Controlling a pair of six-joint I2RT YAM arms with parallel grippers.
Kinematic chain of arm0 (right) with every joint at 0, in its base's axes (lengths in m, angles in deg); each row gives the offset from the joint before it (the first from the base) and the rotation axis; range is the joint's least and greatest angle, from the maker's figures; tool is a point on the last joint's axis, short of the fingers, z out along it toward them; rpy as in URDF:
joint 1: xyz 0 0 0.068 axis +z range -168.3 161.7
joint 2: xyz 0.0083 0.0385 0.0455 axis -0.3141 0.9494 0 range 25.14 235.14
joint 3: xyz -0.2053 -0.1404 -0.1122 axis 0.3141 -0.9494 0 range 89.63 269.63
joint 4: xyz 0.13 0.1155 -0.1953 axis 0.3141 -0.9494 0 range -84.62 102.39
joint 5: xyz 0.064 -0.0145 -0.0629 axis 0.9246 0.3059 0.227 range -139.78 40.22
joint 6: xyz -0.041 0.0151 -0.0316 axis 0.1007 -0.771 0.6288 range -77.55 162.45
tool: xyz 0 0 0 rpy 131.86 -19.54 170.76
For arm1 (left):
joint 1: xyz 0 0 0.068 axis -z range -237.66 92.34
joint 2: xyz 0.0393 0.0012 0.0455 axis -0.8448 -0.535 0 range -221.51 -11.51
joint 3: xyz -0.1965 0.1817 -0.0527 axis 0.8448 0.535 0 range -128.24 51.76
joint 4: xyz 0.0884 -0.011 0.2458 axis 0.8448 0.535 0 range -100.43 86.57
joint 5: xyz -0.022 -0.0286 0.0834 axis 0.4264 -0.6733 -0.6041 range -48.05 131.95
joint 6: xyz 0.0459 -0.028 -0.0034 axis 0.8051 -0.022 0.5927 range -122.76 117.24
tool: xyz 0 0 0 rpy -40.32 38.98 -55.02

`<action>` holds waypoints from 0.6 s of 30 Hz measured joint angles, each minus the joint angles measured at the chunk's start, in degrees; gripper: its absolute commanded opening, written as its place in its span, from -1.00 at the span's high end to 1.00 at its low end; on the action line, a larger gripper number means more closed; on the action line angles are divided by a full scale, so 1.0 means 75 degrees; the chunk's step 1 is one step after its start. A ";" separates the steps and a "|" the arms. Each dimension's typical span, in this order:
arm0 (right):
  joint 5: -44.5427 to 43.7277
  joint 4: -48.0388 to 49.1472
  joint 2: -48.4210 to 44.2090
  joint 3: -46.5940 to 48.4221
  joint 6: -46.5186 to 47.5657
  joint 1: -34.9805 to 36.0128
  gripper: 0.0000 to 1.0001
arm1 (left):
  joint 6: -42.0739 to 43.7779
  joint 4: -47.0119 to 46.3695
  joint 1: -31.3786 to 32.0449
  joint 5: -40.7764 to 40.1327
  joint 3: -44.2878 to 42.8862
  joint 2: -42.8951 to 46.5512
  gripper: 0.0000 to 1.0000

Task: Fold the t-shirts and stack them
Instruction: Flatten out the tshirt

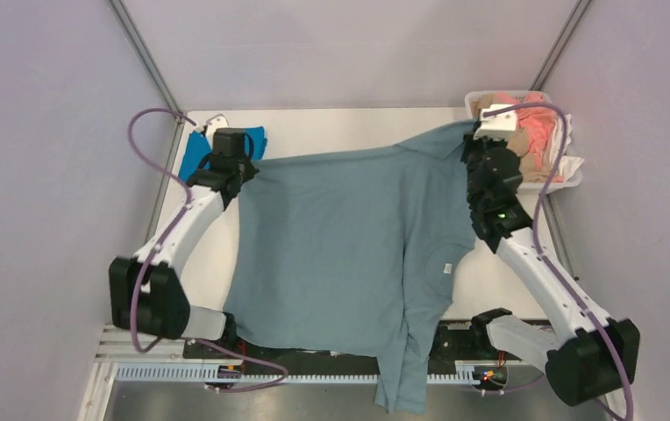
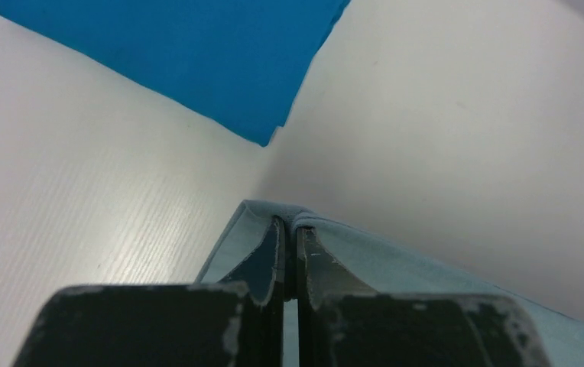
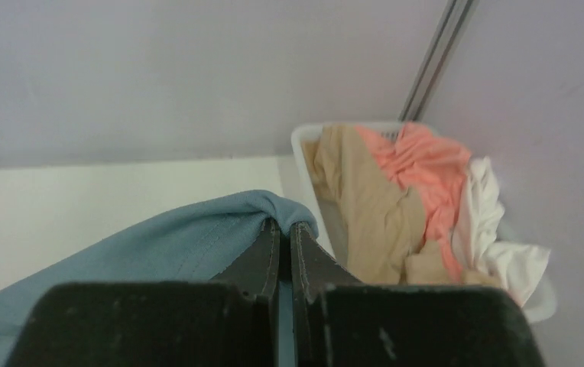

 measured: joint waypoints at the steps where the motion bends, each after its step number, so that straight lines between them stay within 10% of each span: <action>1: -0.0067 0.0125 0.0256 -0.0312 -0.0061 0.0000 1.00 | -0.0012 -0.0105 0.0000 -0.0006 0.0041 -0.0431 0.95; 18: -0.0256 0.2305 0.4062 -0.0449 -0.0385 -0.0023 0.99 | -0.0192 -0.0886 -0.0184 0.0291 -0.2573 -0.5149 0.95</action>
